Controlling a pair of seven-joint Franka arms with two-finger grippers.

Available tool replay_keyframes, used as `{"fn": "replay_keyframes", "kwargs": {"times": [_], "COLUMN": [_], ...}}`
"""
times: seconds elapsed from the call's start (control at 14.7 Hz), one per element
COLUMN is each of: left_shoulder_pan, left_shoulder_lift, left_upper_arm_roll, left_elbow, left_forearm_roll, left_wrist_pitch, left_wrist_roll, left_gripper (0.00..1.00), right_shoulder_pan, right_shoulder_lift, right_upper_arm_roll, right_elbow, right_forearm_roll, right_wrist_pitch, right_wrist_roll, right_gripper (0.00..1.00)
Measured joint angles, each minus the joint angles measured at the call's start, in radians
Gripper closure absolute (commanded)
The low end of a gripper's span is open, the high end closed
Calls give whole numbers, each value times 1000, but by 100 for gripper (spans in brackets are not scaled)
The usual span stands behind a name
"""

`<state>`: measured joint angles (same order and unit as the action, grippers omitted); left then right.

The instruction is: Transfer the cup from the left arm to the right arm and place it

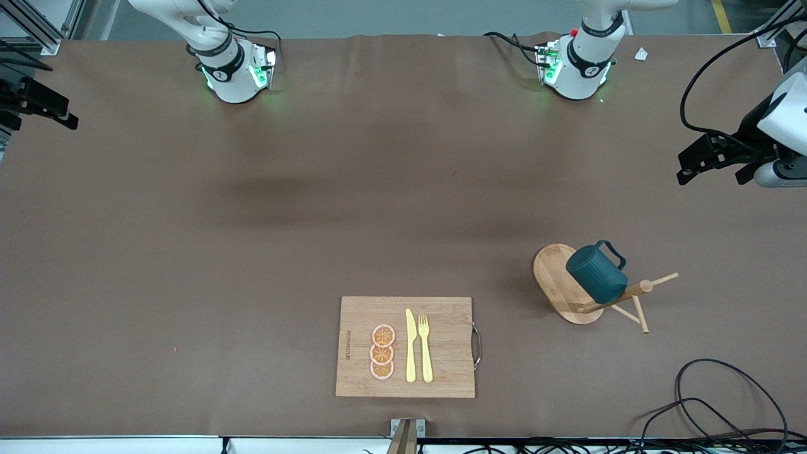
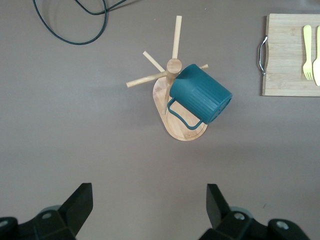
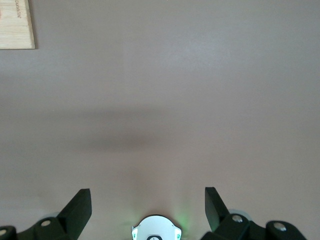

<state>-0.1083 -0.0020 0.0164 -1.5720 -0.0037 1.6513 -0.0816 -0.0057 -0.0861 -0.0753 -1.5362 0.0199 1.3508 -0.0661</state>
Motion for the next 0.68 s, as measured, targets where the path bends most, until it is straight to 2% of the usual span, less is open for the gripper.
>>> {"fn": "replay_keyframes", "kwargs": {"times": [0.68], "left_shoulder_pan": [-1], "left_shoulder_lift": [10], "left_upper_arm_roll": [0], "left_elbow": [-2], "left_forearm_roll": [0], "left_wrist_pitch": [-12], "left_wrist_roll": [1], "left_gripper": [0], "right_shoulder_pan": [0], "right_shoulder_lift": [0], "right_upper_arm_roll": [-2], "right_elbow": [0], "right_forearm_roll": [2], "right_wrist_pitch": [-1], "right_wrist_roll": [0], "right_gripper": [0]}}
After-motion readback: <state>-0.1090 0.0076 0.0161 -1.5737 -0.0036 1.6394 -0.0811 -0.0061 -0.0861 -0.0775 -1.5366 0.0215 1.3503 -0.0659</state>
